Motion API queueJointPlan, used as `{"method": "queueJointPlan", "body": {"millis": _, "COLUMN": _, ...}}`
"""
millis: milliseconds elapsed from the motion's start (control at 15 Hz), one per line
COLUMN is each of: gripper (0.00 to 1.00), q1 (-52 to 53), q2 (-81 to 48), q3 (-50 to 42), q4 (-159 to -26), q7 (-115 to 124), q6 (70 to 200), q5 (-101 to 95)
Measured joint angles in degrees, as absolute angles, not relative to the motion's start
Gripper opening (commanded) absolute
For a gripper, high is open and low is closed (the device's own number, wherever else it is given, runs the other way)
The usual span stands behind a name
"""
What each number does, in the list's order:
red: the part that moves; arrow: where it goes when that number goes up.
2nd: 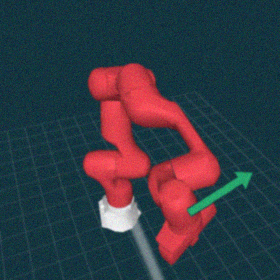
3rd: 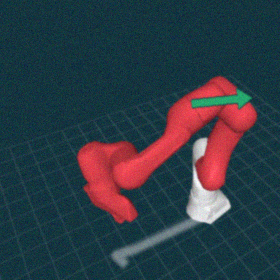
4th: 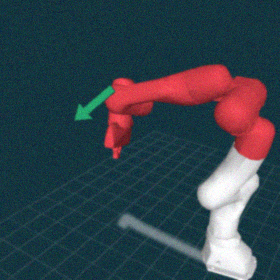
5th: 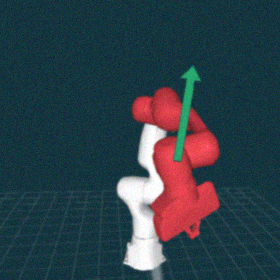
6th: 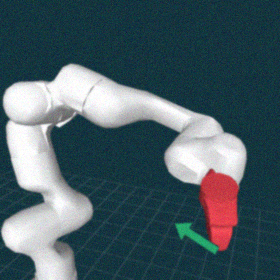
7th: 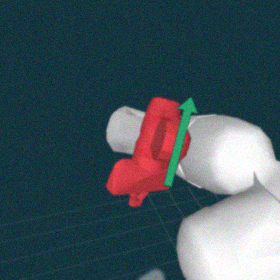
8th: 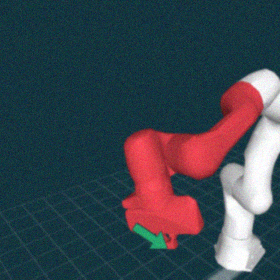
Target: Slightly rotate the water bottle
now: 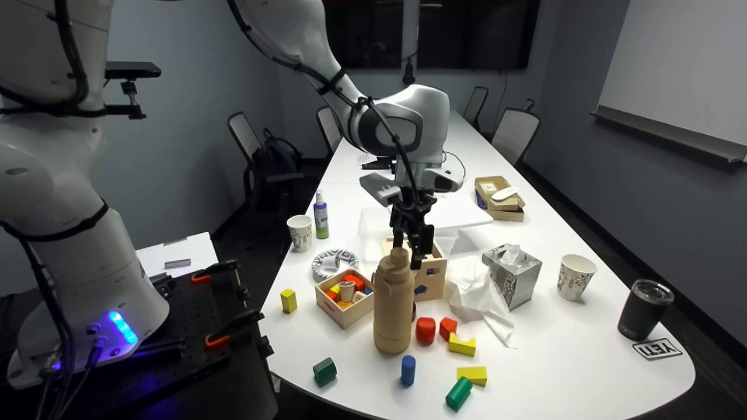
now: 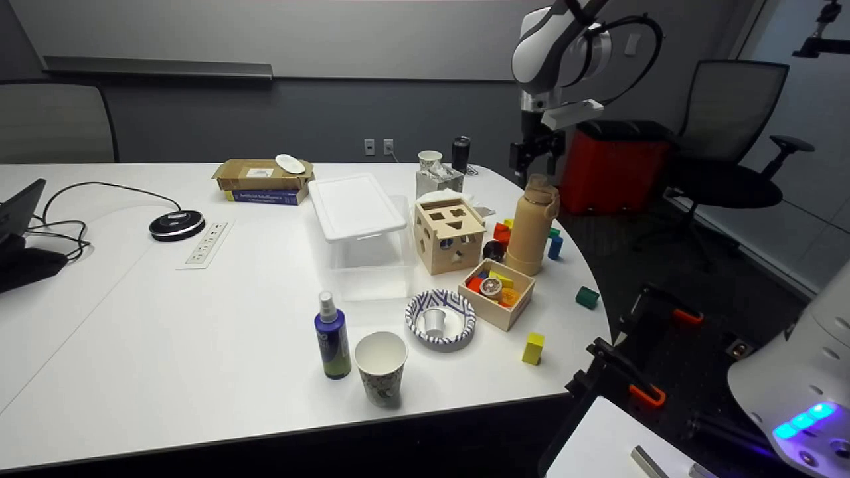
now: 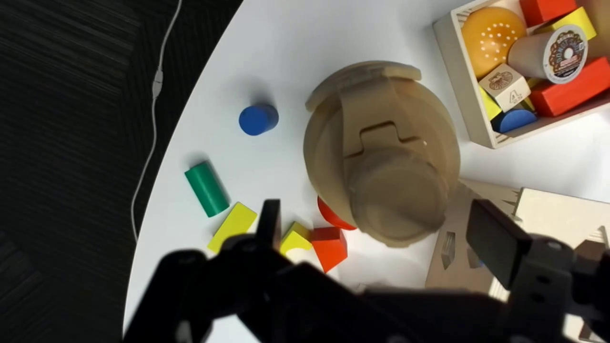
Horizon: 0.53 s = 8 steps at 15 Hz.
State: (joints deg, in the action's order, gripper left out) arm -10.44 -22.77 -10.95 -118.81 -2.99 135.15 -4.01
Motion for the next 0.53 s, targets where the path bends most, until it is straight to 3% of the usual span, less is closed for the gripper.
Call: {"method": "queueJointPlan", "body": {"millis": 533, "gripper": 1.0, "q1": -10.4, "q2": -22.8, "q3": -10.7, "q4": -118.7, "q7": -3.0, "q6": 135.0, "q5": -3.4}}
